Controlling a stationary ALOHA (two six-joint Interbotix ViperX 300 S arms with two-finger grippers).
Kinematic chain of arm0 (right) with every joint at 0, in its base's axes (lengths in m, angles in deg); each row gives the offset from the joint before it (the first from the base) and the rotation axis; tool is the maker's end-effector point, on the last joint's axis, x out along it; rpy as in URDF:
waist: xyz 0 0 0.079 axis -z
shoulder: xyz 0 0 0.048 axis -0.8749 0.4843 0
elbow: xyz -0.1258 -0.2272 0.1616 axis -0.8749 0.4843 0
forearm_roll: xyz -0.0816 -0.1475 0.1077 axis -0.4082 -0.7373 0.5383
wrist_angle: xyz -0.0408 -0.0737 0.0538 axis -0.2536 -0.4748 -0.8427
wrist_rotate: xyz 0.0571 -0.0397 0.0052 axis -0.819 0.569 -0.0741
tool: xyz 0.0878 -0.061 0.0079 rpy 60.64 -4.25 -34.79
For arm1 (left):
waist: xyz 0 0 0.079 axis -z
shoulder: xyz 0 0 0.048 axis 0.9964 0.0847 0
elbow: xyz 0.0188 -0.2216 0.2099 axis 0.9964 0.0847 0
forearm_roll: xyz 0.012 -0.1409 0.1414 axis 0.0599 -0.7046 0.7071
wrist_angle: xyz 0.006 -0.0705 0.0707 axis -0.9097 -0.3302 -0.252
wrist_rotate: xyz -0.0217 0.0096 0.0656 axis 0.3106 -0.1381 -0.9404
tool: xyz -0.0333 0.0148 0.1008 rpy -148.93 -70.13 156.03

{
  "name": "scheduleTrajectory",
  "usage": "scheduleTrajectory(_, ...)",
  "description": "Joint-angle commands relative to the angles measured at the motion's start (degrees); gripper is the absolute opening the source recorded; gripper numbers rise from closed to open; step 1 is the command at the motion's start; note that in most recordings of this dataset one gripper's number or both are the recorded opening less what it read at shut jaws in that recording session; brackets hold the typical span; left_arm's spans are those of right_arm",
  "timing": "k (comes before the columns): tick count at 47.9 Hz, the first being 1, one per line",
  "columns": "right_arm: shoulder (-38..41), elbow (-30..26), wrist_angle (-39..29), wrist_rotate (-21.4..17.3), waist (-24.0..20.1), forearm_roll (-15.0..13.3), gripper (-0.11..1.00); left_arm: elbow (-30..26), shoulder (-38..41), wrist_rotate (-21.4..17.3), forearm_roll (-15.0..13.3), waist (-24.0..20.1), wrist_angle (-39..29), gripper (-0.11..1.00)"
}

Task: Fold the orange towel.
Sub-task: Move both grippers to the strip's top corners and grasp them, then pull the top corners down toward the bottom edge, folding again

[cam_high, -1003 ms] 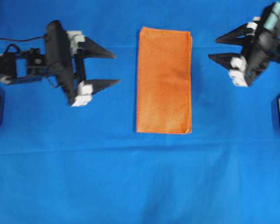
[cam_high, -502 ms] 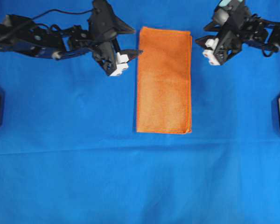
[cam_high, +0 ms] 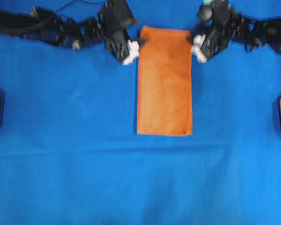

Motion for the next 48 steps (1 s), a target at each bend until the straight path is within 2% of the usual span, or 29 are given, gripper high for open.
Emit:
scheduleTrajectory(1, 0.1, -1.1, 0.6, 0.0, 0.4, 0.3, 0.61, -1.5, -0.4, 0.1, -0.2, 0.1, 0.1, 0.72)
scheduleTrajectory(4, 0.5, -1.0, 0.5, -0.1, 0.4, 0.7, 0.59, -1.8, 0.2, 0.1, -0.2, 0.2, -0.2, 0.64)
scheduleTrajectory(8, 0.7, -0.5, 0.6, -0.1, 0.4, 1.1, 0.49, -2.0, 1.3, 0.1, -0.2, 0.4, -0.4, 0.45)
scheduleTrajectory(13, 0.8, 0.2, 0.8, -0.2, 0.4, 1.1, 0.25, -2.7, 3.0, -0.4, 0.0, 1.2, -0.4, 0.17)
scheduleTrajectory(17, 0.7, 0.6, 1.1, -0.3, 0.3, 1.1, 0.05, -2.8, 3.8, -0.4, 0.0, 1.6, -0.4, 0.02)
scheduleTrajectory(34, 0.5, 0.3, 1.1, -0.4, -0.4, 1.1, 0.04, -2.1, 2.5, -1.2, 0.0, 1.3, -0.7, 0.01)
scheduleTrajectory(43, -2.8, 0.6, 0.5, -0.5, -0.4, 1.2, 0.04, -2.1, -2.5, -1.5, 0.1, 0.3, -4.7, 0.01)
scheduleTrajectory(48, -6.0, 0.9, -0.2, -0.5, -0.5, 1.1, 0.04, -2.0, -4.8, -3.2, 0.1, 0.1, -6.9, 0.01)
